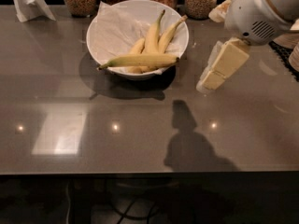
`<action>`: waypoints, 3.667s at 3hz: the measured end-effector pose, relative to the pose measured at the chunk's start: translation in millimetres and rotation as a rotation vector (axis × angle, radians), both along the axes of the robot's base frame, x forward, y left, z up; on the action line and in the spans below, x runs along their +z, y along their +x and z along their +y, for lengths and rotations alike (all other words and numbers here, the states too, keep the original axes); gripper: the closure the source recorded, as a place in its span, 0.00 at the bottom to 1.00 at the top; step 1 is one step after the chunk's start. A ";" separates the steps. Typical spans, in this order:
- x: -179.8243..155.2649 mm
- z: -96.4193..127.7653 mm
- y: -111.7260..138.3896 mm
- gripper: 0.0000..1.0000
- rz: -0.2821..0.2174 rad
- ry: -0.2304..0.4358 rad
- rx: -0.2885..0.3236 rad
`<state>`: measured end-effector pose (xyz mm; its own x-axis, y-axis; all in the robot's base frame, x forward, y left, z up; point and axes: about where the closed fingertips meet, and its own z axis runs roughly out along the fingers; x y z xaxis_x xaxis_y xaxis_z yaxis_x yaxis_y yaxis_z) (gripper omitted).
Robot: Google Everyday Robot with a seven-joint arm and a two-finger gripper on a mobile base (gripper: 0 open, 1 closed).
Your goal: Pick banana from white bowl
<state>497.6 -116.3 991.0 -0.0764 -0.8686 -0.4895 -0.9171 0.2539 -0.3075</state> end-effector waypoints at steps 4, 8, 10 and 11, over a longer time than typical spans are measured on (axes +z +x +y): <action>-15.0 76.9 73.6 0.00 -0.114 -0.019 0.143; -58.0 116.5 121.6 0.53 -0.058 -0.087 0.201; -74.7 124.5 126.6 0.49 -0.006 -0.081 0.204; -82.5 128.8 127.5 0.49 0.022 -0.070 0.203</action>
Offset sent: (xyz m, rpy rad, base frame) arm 0.0269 0.0379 -0.0043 0.0460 -0.0243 0.0582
